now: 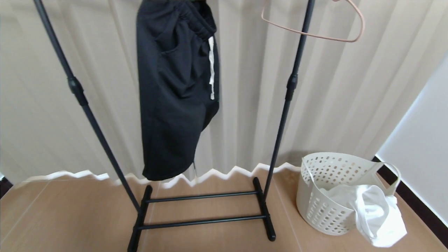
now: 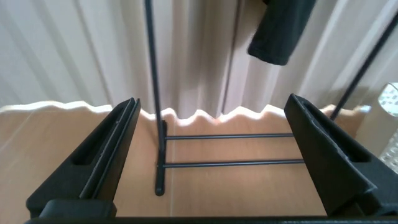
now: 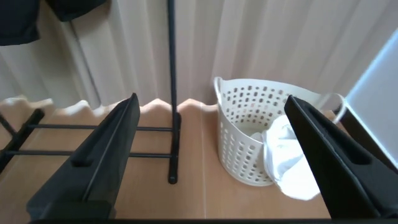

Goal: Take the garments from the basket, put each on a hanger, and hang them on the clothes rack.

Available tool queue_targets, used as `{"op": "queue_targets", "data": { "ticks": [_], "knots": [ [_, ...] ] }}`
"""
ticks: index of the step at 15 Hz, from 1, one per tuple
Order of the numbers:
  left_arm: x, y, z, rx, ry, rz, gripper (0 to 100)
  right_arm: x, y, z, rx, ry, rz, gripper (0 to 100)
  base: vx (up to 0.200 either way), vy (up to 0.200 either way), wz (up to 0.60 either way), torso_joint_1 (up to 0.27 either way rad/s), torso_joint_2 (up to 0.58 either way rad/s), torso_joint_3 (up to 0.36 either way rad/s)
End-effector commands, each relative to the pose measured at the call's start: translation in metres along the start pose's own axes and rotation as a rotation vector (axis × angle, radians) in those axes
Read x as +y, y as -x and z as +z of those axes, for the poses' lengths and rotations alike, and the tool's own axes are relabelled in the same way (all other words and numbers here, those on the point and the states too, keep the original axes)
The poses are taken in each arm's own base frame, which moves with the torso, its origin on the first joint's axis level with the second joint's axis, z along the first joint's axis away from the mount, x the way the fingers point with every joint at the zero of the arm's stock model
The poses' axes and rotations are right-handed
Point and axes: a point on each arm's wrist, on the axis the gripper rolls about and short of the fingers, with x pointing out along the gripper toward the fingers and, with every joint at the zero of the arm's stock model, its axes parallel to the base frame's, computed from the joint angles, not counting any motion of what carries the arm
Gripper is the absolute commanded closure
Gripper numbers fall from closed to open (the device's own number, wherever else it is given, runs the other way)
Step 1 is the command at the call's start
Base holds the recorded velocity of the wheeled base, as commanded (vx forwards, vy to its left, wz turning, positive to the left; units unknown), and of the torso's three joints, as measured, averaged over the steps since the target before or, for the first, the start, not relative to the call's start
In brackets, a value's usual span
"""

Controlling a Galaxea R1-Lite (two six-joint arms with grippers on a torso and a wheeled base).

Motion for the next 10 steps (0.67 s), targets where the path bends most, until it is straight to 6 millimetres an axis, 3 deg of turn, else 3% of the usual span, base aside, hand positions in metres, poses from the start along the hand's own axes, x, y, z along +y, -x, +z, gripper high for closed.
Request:
{"op": "queue_targets", "data": {
  "ticks": [1, 3, 7, 10],
  "knots": [
    [0.0, -0.0001, 0.0001, 0.001, -0.001, 0.0, 0, 0.0, 0.0, 0.0, -0.001, 0.0, 0.001, 0, 0.0, 0.0, -0.6, 0.007, 0.0, 0.002],
    [0.0, -0.0001, 0.0001, 0.001, -0.001, -0.002, 0, 0.0, 0.0, 0.0, -0.001, 0.0, 0.001, 0, 0.0, 0.0, -0.6, 0.002, 0.0, 0.005],
    [-0.0001, -0.0001, -0.0001, 0.002, -0.001, -0.003, 0, 0.0, 0.0, 0.0, -0.001, 0.0, 0.001, 0, 0.0, 0.0, 0.0, 0.0, 0.0, 0.0],
    [0.0, -0.0001, -0.0001, 0.002, -0.003, -0.005, 0, 0.0, 0.0, 0.0, -0.001, 0.0, 0.001, 0, 0.0, -0.2, 0.0, -0.001, 0.0, 0.006]
  ]
}}
